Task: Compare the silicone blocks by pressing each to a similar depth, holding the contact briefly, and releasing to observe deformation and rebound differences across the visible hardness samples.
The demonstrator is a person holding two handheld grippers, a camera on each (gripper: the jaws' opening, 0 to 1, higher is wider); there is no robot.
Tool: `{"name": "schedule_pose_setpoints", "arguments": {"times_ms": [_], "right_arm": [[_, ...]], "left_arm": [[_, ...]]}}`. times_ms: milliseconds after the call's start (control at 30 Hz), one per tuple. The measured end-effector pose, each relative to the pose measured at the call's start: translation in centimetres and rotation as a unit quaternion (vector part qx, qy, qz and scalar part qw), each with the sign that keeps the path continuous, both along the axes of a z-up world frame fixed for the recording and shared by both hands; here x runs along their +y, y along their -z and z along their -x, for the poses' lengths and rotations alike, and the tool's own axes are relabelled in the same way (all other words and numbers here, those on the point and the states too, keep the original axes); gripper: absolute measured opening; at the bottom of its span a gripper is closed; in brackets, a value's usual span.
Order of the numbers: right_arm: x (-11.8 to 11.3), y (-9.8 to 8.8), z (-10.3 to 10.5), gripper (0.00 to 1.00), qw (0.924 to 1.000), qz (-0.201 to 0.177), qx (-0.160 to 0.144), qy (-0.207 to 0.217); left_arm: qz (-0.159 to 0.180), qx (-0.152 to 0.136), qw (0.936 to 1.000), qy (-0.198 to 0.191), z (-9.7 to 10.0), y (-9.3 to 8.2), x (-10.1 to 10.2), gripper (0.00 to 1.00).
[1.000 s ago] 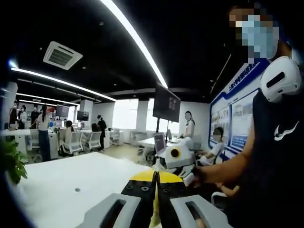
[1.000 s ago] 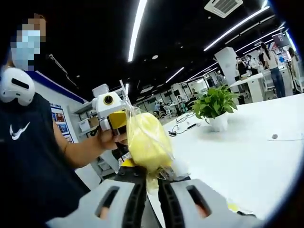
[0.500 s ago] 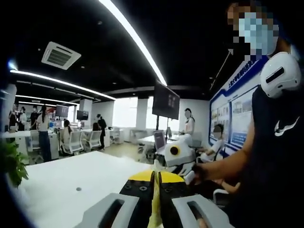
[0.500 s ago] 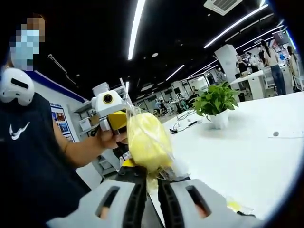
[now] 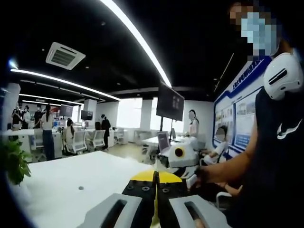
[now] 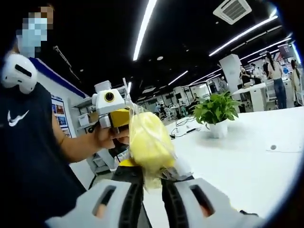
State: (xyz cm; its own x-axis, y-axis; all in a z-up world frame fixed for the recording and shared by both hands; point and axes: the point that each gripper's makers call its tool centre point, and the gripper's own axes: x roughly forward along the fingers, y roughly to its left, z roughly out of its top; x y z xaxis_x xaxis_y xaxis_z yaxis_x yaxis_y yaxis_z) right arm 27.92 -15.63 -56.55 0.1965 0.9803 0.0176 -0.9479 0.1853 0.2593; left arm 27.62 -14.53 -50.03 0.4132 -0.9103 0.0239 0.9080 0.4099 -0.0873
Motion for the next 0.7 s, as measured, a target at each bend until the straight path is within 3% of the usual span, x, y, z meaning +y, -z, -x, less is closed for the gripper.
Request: {"name": "schedule_pose_setpoints", "arguments": {"times_ms": [100,233,300,467,700], "right_arm": [[0.2,0.3,-0.3,0.21,0.9999,0.011,-0.009,0.007],[0.1,0.0,-1.3,0.53,0.9987,0.009,-0.031,0.040],[-0.2,-0.1,-2.0,0.64,0.9971,0.012,-0.045,0.060],[-1.7,-0.5,-4.0,0.97,0.9861,0.033,-0.098,0.130],[-4.6,-1.5,-5.4,0.96,0.9755,0.039,-0.114,0.184]], "left_arm": [[0.010,0.001,0.9999,-0.007,-0.2,-0.4,0.4,0.00],[0.024,0.003,0.9996,-0.016,-0.6,-1.0,1.0,0.00],[0.027,0.001,0.9994,-0.021,-0.8,-1.3,1.2,0.00],[0.043,0.008,0.9986,-0.028,-1.3,-2.0,1.8,0.00],[0.065,0.019,0.9967,-0.045,-2.2,-2.2,2.6,0.00]]}}
